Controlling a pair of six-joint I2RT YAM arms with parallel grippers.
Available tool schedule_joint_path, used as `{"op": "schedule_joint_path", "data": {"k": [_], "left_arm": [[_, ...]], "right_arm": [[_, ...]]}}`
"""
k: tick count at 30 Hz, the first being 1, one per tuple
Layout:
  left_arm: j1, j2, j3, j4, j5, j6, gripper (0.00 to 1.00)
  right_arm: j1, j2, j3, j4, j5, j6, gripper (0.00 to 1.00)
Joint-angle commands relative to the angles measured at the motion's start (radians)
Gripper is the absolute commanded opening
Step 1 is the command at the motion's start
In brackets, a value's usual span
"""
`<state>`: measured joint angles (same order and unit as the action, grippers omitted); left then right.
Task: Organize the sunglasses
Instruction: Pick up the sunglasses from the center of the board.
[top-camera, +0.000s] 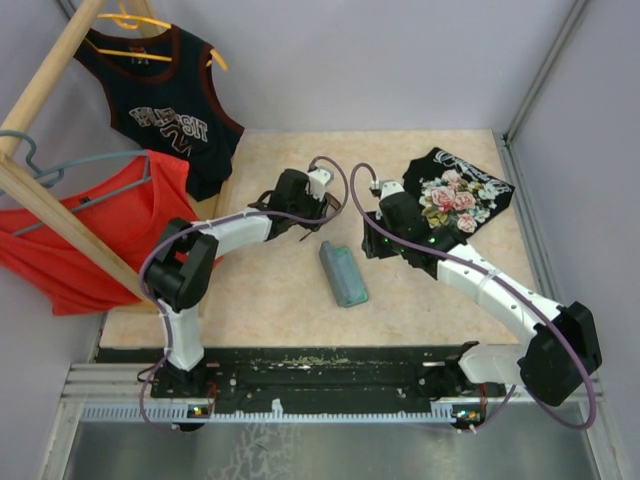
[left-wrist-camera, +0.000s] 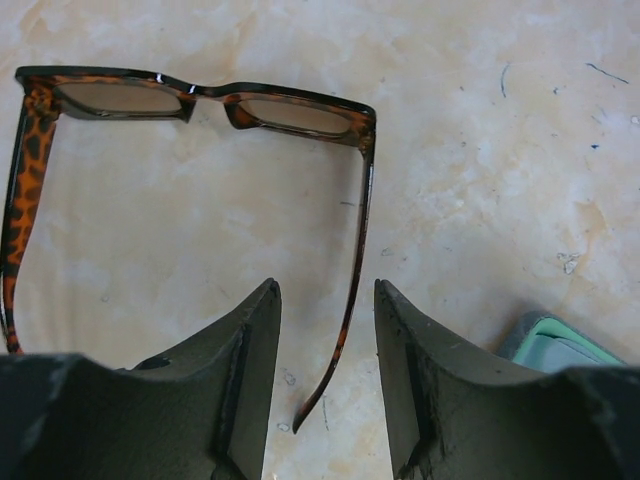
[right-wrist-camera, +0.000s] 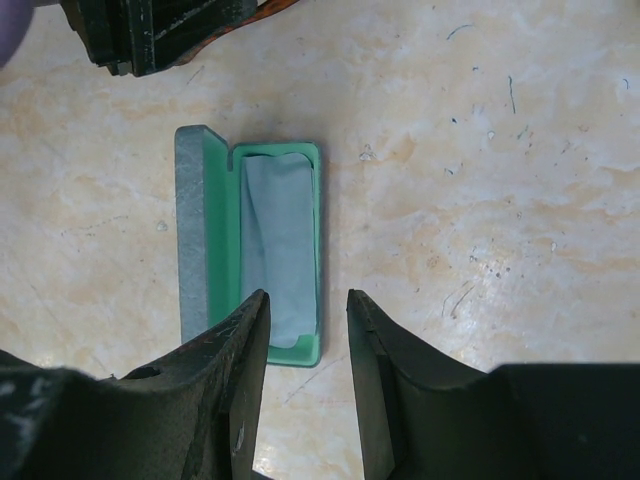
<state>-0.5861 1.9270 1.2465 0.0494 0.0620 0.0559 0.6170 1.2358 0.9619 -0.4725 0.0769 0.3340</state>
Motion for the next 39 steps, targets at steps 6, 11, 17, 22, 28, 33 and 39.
{"op": "schedule_joint_path", "data": {"k": [6, 11, 17, 22, 28, 33, 39], "left_arm": [[0.027, 0.058, 0.061, 0.01, 0.106, 0.064, 0.48], [0.029, 0.079, 0.062, 0.009, 0.132, 0.071, 0.47], [0.032, 0.11, 0.073, 0.001, 0.09, 0.08, 0.42], [0.038, 0.127, 0.088, -0.006, 0.066, 0.089, 0.31], [0.04, 0.117, 0.092, -0.013, 0.053, 0.096, 0.12], [0.04, 0.084, 0.082, -0.014, 0.051, 0.103, 0.0], [0.037, 0.012, 0.06, -0.003, 0.058, 0.11, 0.0]], "right_arm": [[-0.015, -0.054, -0.008, 0.009, -0.001, -0.001, 0.38], [-0.017, -0.055, -0.009, 0.005, -0.004, -0.003, 0.38], [-0.017, -0.068, -0.006, -0.007, -0.005, -0.007, 0.38], [-0.017, -0.082, -0.005, -0.021, -0.001, -0.008, 0.38], [-0.017, -0.1, -0.002, -0.033, -0.002, -0.007, 0.38], [-0.019, -0.125, -0.001, -0.049, 0.006, -0.007, 0.38], [-0.019, -0.161, -0.003, -0.071, 0.02, -0.004, 0.38]]}}
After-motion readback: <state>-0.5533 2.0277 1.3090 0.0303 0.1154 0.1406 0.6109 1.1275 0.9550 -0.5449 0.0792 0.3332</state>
